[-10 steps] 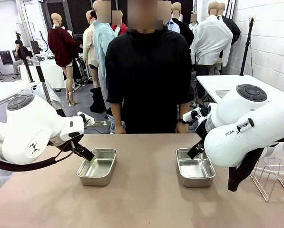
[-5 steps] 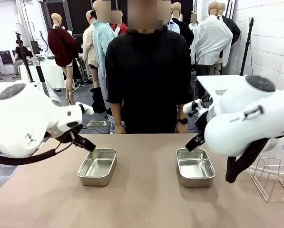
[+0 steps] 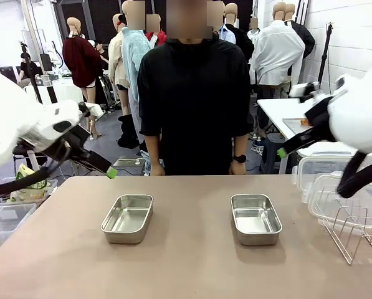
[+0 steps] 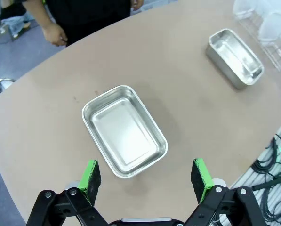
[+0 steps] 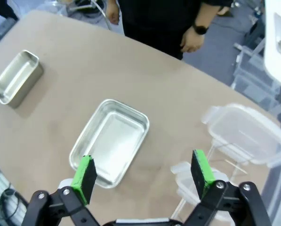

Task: Place the bread in airtight containers.
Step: Lift both Airtight Container.

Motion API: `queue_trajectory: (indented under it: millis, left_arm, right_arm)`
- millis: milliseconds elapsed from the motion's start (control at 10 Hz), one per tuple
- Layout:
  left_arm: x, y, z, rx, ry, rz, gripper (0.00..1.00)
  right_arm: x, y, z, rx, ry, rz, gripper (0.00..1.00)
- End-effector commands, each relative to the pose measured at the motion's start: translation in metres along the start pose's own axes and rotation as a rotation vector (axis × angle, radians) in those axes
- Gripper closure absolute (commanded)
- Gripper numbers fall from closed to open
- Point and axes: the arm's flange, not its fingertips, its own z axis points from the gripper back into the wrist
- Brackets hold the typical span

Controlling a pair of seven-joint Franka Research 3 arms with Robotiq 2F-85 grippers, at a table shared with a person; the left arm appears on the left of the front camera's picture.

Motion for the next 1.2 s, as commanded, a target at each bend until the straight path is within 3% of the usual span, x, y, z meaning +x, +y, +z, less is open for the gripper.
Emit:
queue_trajectory:
  millis: [0,200,500,600,700,1100]
  left_arm:
    - [-0.004,0.011,0.026,-0.034,-0.025,-0.009,0.00]
    - [-0.007,0.013,0.046,-0.069,-0.061,-0.012,0.00]
    - [-0.006,0.010,0.039,-0.093,-0.068,-0.017,0.00]
    - [-0.004,0.009,0.032,-0.096,-0.095,-0.014,0.00]
    - [-0.003,0.007,0.047,-0.058,-0.060,0.003,0.00]
    - [-0.003,0.007,0.047,-0.058,-0.060,0.003,0.00]
  right_arm:
    - [-0.029,-0.003,0.027,0.057,-0.001,-0.001,0.00]
    - [-0.033,-0.001,0.038,0.078,-0.005,0.012,0.00]
    - [-0.034,-0.005,0.029,0.119,-0.015,0.002,0.00]
    - [-0.011,-0.008,0.042,0.084,0.007,-0.004,0.00]
    - [-0.011,-0.008,0.042,0.084,0.007,-0.004,0.00]
    - [-0.011,-0.008,0.042,0.084,0.007,-0.004,0.00]
